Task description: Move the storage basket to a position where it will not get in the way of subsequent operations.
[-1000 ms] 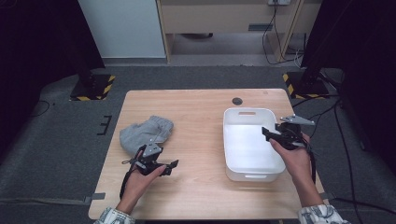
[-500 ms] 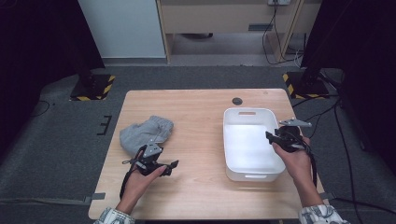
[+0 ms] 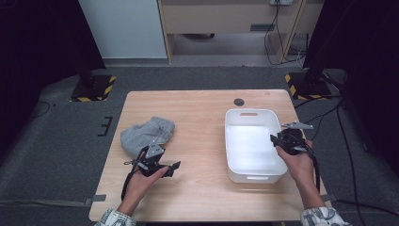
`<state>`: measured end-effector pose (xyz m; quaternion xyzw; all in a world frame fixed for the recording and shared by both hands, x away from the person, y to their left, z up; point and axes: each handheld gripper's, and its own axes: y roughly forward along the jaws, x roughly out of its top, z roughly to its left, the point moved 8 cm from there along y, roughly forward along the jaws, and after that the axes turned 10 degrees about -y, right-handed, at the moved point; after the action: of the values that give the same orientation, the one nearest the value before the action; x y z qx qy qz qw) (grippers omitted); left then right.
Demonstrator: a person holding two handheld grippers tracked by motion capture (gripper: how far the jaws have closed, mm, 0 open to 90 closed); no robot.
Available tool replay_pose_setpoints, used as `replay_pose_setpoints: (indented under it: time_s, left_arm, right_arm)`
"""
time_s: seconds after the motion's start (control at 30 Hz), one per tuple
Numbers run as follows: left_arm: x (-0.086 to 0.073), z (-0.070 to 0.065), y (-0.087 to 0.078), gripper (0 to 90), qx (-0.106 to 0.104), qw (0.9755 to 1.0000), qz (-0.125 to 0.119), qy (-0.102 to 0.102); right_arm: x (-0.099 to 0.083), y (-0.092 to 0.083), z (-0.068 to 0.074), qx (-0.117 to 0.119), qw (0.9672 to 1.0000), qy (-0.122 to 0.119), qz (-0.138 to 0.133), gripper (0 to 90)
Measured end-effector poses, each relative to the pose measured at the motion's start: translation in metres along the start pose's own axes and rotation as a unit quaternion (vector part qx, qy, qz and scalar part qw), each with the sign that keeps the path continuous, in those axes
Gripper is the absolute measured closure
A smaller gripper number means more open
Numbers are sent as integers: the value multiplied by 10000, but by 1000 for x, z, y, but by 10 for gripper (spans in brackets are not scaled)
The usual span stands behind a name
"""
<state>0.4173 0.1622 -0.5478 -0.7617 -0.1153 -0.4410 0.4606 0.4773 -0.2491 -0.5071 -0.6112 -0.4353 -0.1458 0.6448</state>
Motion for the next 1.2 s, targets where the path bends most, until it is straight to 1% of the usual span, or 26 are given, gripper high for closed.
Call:
replay_pose_setpoints:
  time_s: [0.13,0.23,0.33,0.5,0.57,0.7,0.73,0.77,0.83,0.93,0.97,1.0,1.03,1.07,1.1,1.13,1.2]
  left_arm:
    - [0,0,1,131,-11,10000,0,0]
    - [0,0,1,131,-6,10000,8,12]
    - [0,0,1,131,-2,10000,17,18]
    - [0,0,2,130,-9,10000,30,17]
    - [0,0,2,131,2,10000,35,14]
    - [0,2,1,131,6,10000,6,-12]
    - [0,2,1,130,9,10000,10,-7]
    - [0,2,2,130,13,10000,21,2]
    - [0,2,2,130,5,10000,27,10]
    - [0,2,2,130,14,10000,28,21]
    - [-1,1,2,130,22,10000,27,33]
    - [-1,1,2,129,28,10000,35,52]
    - [-1,1,2,130,31,10000,44,72]
    - [-1,1,2,129,24,10000,36,63]
    - [-1,1,1,129,15,10000,24,57]
    - [0,0,1,129,16,10000,13,66]
    - [0,0,1,130,13,10000,12,71]
  right_arm:
    - [-2,1,-1,-52,10000,74,28,674]
    - [-2,1,-4,-112,9999,0,47,674]
    - [-3,1,-6,-121,9999,11,76,678]
    - [-4,2,-16,-173,9998,-70,104,675]
    - [-4,3,-23,-191,9997,-82,105,672]
    - [-7,4,-35,-211,9995,-194,126,668]
    - [-7,4,-38,-222,9995,-179,155,660]
    - [-7,4,-40,-227,9994,-184,184,632]
    - [-4,2,-40,-234,9995,-161,161,599]
    - [4,-3,-33,-150,9999,-53,-6,571]
    - [7,-4,-28,-112,9999,-52,-32,558]
    - [10,-5,-25,-135,9999,-88,-40,534]
    - [14,-6,-19,-53,9999,-18,-128,526]
    - [18,-6,-15,3,9999,22,-157,517]
    - [20,-6,-10,7,9999,-64,-114,498]
    - [23,-6,-6,19,9999,-101,-107,488]
    - [30,-5,1,70,9998,-63,-179,469]
